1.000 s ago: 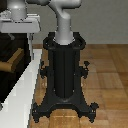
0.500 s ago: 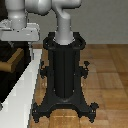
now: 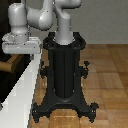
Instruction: Open the door by pressing down and pulling on the handle.
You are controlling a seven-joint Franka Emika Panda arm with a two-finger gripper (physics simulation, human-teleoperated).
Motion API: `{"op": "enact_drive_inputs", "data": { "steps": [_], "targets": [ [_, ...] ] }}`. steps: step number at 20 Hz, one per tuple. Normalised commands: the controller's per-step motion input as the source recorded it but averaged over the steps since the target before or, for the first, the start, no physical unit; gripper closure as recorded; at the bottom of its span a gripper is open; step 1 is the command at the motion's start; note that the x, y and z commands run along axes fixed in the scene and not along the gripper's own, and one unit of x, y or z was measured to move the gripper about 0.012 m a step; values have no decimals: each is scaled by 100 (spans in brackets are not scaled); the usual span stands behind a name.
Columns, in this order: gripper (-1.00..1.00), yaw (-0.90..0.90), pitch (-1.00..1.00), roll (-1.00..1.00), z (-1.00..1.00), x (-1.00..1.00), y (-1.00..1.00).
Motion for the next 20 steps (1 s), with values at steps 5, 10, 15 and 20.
{"op": "enact_drive_inputs", "data": {
  "steps": [5, 10, 15, 20],
  "targets": [
    [100, 0, 0, 0, 0, 0, 0],
    [100, 0, 0, 0, 0, 0, 0],
    [100, 0, 0, 0, 0, 0, 0],
    [100, 0, -12, 0, -60, 0, 0]
  ]
}}
